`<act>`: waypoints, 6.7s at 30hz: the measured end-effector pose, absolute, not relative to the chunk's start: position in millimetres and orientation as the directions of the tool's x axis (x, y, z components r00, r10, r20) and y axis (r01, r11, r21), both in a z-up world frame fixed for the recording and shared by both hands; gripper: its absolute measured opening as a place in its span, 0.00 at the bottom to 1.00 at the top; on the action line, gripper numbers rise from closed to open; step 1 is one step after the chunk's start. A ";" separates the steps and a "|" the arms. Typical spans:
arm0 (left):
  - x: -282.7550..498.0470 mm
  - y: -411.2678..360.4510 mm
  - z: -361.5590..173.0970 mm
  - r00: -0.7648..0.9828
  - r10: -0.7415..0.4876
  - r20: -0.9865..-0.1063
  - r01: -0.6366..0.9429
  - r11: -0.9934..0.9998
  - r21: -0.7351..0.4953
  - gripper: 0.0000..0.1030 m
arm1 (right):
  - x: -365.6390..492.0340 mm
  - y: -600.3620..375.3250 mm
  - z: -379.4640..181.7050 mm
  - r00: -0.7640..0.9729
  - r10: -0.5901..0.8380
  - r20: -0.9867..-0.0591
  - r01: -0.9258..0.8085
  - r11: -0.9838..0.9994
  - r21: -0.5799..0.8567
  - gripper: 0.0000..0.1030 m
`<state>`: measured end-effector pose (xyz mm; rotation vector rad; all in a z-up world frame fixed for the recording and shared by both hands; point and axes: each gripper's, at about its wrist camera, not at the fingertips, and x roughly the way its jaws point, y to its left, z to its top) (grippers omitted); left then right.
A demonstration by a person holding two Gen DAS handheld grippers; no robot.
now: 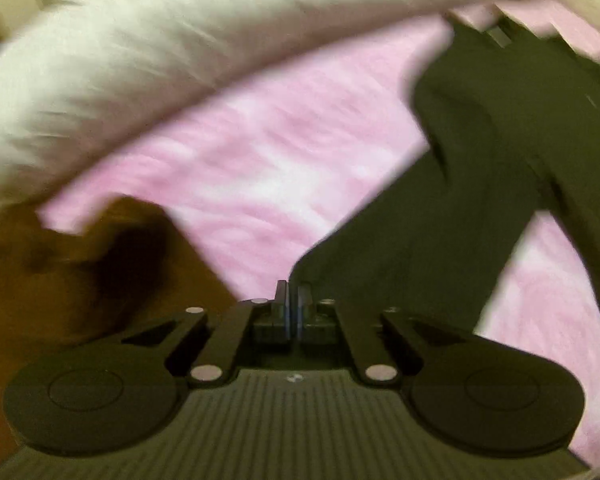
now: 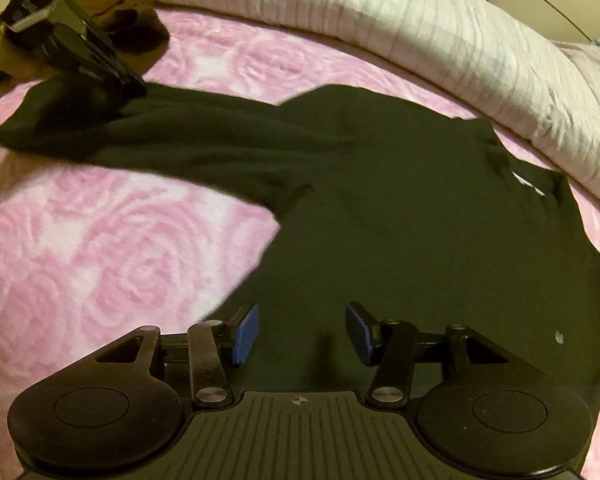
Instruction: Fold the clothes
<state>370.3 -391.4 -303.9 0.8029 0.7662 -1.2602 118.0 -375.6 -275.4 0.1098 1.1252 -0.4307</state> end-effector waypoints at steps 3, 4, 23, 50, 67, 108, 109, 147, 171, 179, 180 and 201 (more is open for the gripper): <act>387.0 -382.2 -298.4 0.167 -0.491 -0.855 0.972 0.225 0.060 0.08 | 100.8 -388.5 -279.7 0.354 -0.273 -0.894 0.412 0.904 -0.113 0.51; 384.7 -381.7 -300.1 0.177 -0.473 -0.863 0.973 0.219 0.080 0.14 | 96.4 -392.5 -282.6 0.347 -0.269 -0.899 0.420 0.901 -0.108 0.51; 388.7 -355.8 -297.4 0.339 -0.401 -0.851 0.936 0.238 0.261 0.29 | 41.3 -407.9 -293.6 0.319 -0.236 -0.918 0.506 0.861 -0.045 0.51; 458.8 -226.4 -295.0 0.213 -0.244 -0.946 0.872 0.484 0.071 0.16 | 44.0 -323.1 -275.1 0.302 -0.267 -0.915 0.450 0.886 -0.110 0.51; 409.7 -333.0 -341.2 0.352 -0.468 -0.811 0.771 -0.345 0.535 0.16 | 46.7 -317.5 -278.7 0.251 -0.291 -0.923 0.517 0.847 -0.126 0.51; 409.7 -317.3 -327.4 0.203 -0.451 -0.869 0.978 0.138 0.157 0.46 | 41.9 -314.1 -262.5 0.265 -0.342 -0.902 0.506 0.845 -0.172 0.51; 420.6 -306.8 -323.2 0.229 -0.430 -0.873 0.970 0.178 0.166 0.46 | 39.4 -314.2 -261.5 0.265 -0.347 -0.900 0.506 0.844 -0.177 0.51; 219.8 -190.7 -158.7 0.179 -0.442 -0.879 0.942 0.335 0.022 0.58 | -146.0 -363.6 -97.6 0.223 -0.508 -0.832 0.827 0.550 -0.114 0.51; -75.8 -205.5 -41.0 0.122 -0.551 -0.825 0.988 0.146 0.049 0.61 | -303.8 -337.7 -19.2 0.272 -0.413 -0.869 0.726 0.681 -0.096 0.51; -66.8 -180.3 -31.7 0.131 -0.587 -0.799 0.990 0.125 0.071 0.61 | -273.8 -304.2 -9.6 0.281 -0.393 -0.876 0.748 0.661 -0.057 0.51; -62.6 -174.9 -33.0 0.136 -0.583 -0.801 0.989 0.133 0.071 0.61 | -269.7 -300.6 -9.2 0.284 -0.394 -0.874 0.750 0.659 -0.054 0.51; -1.4 -124.8 -50.7 0.146 -0.554 -0.819 0.975 0.223 0.023 0.62 | -207.7 -249.7 -20.1 0.270 -0.367 -0.890 0.721 0.690 -0.066 0.51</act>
